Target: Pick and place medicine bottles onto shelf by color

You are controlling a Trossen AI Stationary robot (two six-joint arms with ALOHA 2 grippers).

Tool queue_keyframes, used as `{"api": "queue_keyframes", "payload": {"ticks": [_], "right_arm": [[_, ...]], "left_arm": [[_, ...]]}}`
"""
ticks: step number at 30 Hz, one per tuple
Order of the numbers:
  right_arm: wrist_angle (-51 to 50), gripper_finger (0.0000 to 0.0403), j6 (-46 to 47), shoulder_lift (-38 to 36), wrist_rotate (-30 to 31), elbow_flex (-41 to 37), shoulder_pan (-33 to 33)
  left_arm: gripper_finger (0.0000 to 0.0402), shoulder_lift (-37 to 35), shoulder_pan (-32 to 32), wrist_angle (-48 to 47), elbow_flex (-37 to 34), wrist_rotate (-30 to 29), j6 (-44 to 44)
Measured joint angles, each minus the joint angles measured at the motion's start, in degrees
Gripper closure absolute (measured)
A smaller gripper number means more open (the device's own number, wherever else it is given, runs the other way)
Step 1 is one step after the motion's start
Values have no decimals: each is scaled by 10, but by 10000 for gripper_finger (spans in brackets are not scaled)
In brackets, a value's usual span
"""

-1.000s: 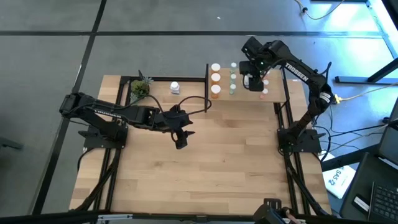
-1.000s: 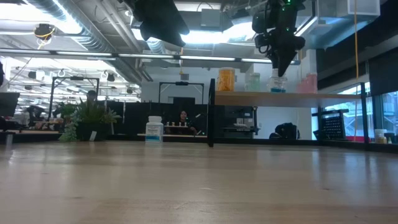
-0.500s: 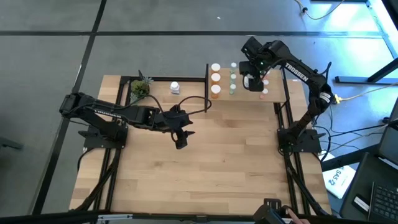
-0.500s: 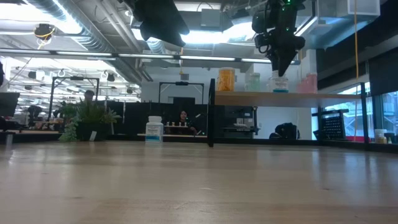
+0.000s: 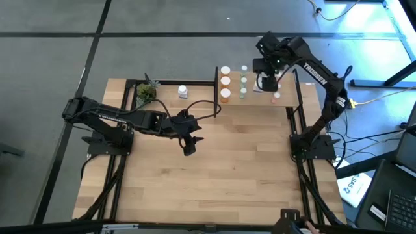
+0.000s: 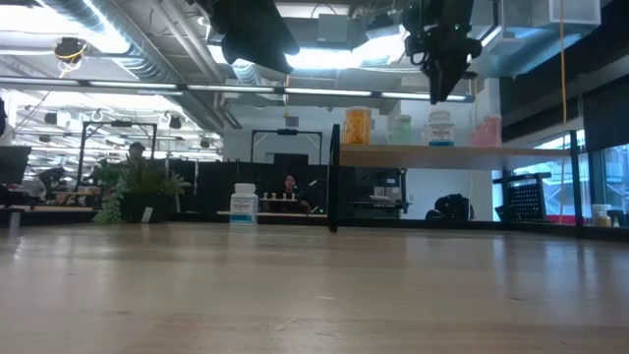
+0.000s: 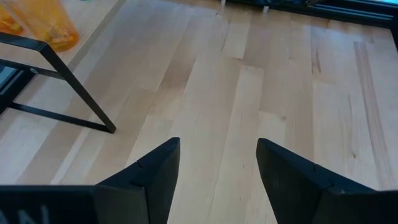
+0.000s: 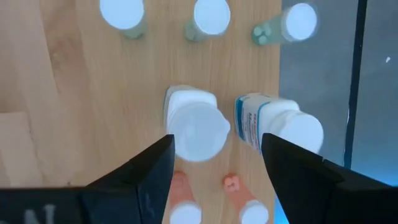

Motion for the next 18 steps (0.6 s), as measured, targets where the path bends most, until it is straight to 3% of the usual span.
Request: {"api": "queue_keyframes", "payload": {"ticks": [8, 14, 18], "right_arm": [[-34, 160, 31, -18, 0, 49, 12], [-42, 160, 42, -63, -1, 56, 70], [-45, 160, 76, -86, -1, 56, 129]], "left_arm": [[195, 0, 0, -5, 0, 0, -2], [195, 0, 22, -16, 0, 2, -2], [195, -19, 67, -33, 0, 67, 38]]}}
